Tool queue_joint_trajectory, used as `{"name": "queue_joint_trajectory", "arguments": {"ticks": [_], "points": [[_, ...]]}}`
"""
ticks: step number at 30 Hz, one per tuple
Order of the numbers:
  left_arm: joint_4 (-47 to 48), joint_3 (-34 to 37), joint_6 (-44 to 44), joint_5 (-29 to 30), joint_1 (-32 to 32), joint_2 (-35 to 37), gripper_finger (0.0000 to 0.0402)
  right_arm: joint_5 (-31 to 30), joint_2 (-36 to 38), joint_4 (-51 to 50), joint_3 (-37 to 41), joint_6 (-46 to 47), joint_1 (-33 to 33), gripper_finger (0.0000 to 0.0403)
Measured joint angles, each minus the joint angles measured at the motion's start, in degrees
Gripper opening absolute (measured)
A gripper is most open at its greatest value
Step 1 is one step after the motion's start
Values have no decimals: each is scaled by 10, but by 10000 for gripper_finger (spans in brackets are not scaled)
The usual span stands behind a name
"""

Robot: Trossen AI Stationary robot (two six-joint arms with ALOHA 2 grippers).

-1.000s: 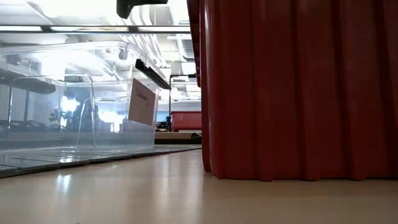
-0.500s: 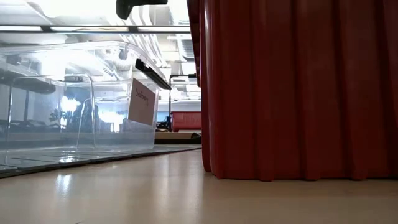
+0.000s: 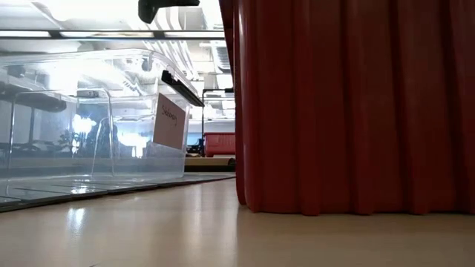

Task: Sort blocks
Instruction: Remove the top left yellow block from the red bin

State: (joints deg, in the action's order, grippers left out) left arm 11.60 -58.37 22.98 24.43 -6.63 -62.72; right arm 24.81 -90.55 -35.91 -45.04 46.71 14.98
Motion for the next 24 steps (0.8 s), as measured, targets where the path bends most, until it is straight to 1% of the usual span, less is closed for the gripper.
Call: {"name": "queue_joint_trajectory", "arguments": {"ticks": [6,10,12,18,21,24], "points": [[2,0,0,0,0,0,168,-13,31,10,0,-8,0,113],[2,0,0,-1,0,1,162,-12,64,8,0,0,0,112],[2,0,0,-12,0,3,161,-12,88,8,0,11,0,112],[2,0,3,-45,0,9,165,-14,184,9,-5,58,0,112],[0,0,19,-78,5,10,172,-36,239,50,-16,64,-1,112],[-2,0,42,-118,16,10,177,-77,284,133,-26,78,-1,113]]}}
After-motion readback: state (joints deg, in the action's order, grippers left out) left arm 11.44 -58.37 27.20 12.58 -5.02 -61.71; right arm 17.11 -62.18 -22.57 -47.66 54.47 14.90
